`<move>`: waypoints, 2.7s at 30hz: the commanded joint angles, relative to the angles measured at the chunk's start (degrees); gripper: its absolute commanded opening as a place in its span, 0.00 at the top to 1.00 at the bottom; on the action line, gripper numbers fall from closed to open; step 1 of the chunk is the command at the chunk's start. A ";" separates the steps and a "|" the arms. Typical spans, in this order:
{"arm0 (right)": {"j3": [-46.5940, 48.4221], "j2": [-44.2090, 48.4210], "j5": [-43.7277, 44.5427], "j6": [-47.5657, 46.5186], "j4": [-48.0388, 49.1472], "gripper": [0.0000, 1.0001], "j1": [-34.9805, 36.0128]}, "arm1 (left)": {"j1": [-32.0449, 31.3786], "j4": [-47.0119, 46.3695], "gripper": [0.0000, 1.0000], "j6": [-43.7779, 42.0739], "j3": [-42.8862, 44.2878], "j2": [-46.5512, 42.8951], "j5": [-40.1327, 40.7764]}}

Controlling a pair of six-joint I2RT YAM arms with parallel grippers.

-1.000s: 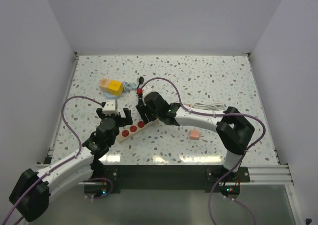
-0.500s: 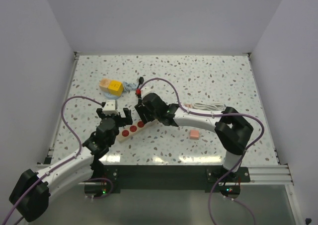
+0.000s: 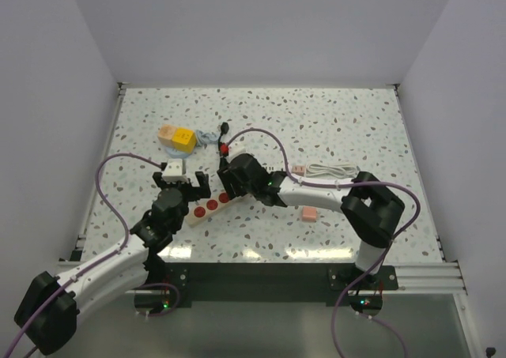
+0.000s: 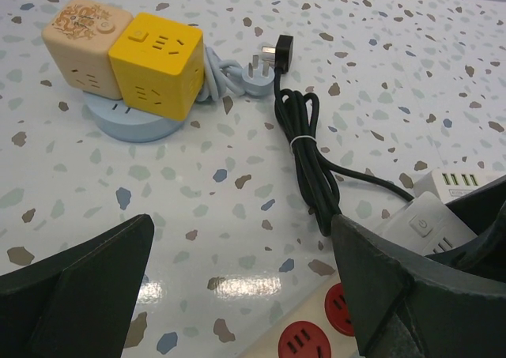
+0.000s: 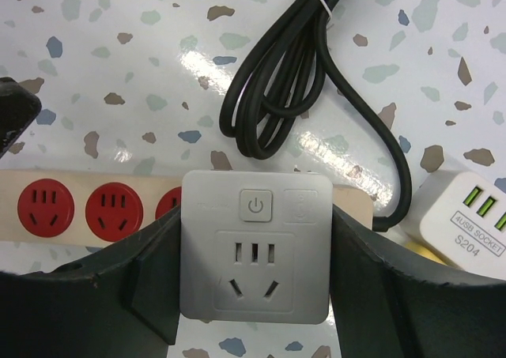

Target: Insert the plug

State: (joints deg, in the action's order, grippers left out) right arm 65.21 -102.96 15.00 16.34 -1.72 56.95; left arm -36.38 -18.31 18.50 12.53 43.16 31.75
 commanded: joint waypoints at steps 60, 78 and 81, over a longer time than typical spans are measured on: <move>-23.20 -13.85 9.17 14.42 1.54 1.00 10.20 | 0.35 0.55 0.00 0.92 0.21 -3.96 0.95; -24.78 -20.00 5.12 20.14 1.45 1.00 15.82 | 0.35 0.55 0.00 0.83 0.38 -3.87 1.47; -24.78 -20.88 4.33 20.66 1.45 1.00 16.35 | 0.35 0.55 0.00 0.75 0.47 -3.52 1.47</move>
State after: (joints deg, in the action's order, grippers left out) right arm 49.21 -108.36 39.90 23.83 31.77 67.16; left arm -36.38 -17.67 18.52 12.51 39.42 32.03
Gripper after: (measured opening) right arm 0.647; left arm 0.997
